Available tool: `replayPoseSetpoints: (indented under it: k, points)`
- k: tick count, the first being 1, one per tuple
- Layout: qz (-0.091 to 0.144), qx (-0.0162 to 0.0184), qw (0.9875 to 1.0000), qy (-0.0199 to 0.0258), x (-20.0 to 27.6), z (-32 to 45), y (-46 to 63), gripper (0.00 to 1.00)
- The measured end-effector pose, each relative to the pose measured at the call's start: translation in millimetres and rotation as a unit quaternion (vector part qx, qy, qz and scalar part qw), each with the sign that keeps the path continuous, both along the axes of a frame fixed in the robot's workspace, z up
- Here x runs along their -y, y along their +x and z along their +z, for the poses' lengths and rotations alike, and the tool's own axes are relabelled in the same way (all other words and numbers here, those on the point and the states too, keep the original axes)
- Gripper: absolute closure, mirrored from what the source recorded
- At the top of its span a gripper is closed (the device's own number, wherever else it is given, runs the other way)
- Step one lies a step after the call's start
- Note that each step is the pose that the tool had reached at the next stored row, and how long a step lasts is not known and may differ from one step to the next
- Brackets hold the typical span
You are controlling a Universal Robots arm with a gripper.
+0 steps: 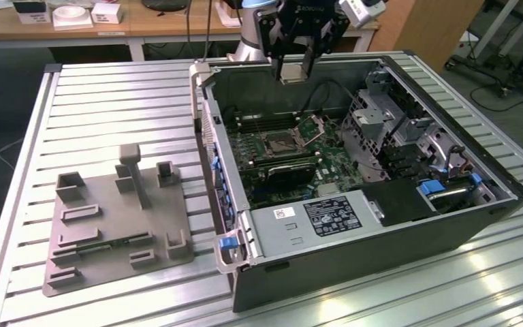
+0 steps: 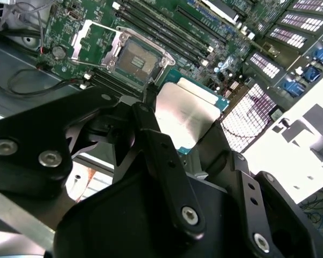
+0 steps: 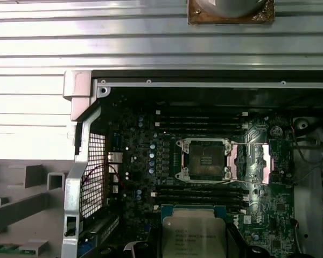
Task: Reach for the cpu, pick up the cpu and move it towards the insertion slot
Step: 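Pick up the cpu and move it towards the insertion slot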
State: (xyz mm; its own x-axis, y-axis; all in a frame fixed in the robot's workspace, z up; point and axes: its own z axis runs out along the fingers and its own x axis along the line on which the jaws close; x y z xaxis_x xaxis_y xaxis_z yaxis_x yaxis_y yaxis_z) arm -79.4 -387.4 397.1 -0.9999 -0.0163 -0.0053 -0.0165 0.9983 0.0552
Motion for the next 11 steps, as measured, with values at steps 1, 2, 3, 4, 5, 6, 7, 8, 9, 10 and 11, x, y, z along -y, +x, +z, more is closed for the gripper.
replayPoseSetpoints:
  k: [1,2,3,4,5,6,7,8,9,10,11]
  points:
    - [0.000,0.0000,1.0000,0.0000,-1.6,-0.1,0.0,0.45]
    - [0.000,0.0000,1.0000,-0.0001,-2.9,-0.1,0.0,0.45]
    - [0.000,0.0000,1.0000,-0.0001,-3.8,-0.3,0.0,0.45]
    - [0.000,0.0000,1.0000,0.0000,-4.7,-0.4,0.0,0.45]
    - [0.000,0.0000,1.0000,-0.0001,-5.6,-0.4,0.0,0.45]
    - [0.000,0.0000,1.0000,-0.0001,-6.5,-0.6,0.0,0.45]
    - [0.000,-0.0001,1.0000,-0.0001,-7.3,-0.7,0.0,0.45]
    - [0.000,0.0000,1.0000,-0.0001,-8.1,-0.9,0.2,0.45]
    - [0.000,0.0000,1.0000,0.0000,-8.9,-1.1,0.4,0.45]
    - [0.000,0.0000,1.0000,0.0000,-9.6,-1.2,0.8,0.45]
    - [0.000,0.0000,1.0000,0.0000,-10.3,-1.4,1.2,0.45]
